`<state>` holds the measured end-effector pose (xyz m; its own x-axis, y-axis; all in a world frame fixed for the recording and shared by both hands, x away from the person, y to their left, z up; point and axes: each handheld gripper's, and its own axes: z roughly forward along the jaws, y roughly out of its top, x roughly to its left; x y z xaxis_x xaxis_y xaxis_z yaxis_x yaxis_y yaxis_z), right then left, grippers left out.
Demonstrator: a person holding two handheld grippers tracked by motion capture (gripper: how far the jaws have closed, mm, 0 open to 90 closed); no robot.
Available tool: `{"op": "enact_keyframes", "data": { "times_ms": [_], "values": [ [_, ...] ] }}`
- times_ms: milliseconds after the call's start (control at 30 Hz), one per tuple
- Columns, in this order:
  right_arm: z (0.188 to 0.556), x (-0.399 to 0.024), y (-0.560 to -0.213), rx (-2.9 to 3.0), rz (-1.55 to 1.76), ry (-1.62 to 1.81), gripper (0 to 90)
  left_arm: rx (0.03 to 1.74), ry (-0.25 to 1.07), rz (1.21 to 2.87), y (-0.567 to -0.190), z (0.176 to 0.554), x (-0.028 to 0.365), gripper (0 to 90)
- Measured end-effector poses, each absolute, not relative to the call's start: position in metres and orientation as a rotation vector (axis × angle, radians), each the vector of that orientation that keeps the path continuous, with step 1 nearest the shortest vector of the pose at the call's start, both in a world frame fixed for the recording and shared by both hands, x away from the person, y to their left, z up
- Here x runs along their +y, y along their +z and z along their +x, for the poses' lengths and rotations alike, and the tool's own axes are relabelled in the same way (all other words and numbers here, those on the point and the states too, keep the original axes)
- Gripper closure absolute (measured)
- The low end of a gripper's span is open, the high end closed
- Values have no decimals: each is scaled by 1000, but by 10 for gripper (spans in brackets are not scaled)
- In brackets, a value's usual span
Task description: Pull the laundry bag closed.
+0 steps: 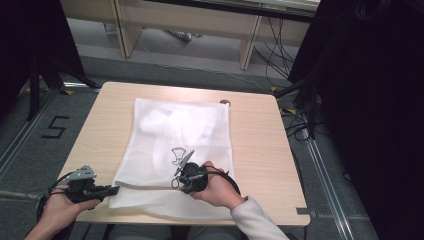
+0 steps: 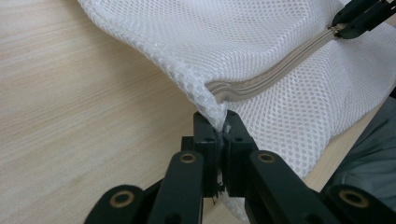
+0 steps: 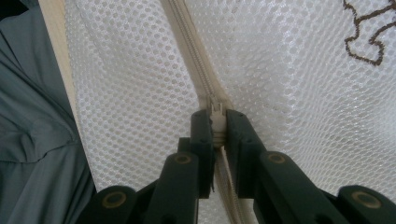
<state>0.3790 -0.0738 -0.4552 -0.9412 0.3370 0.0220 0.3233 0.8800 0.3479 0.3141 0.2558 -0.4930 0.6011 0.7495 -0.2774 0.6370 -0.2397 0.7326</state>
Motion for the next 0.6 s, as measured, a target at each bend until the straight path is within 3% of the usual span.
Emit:
{"op": "enact_keyframes", "data": {
  "times_ms": [600],
  "values": [
    [377, -85, -453, 2997, 578, 516, 825, 1106, 154, 1949, -493, 314, 256, 858]
  ]
}}
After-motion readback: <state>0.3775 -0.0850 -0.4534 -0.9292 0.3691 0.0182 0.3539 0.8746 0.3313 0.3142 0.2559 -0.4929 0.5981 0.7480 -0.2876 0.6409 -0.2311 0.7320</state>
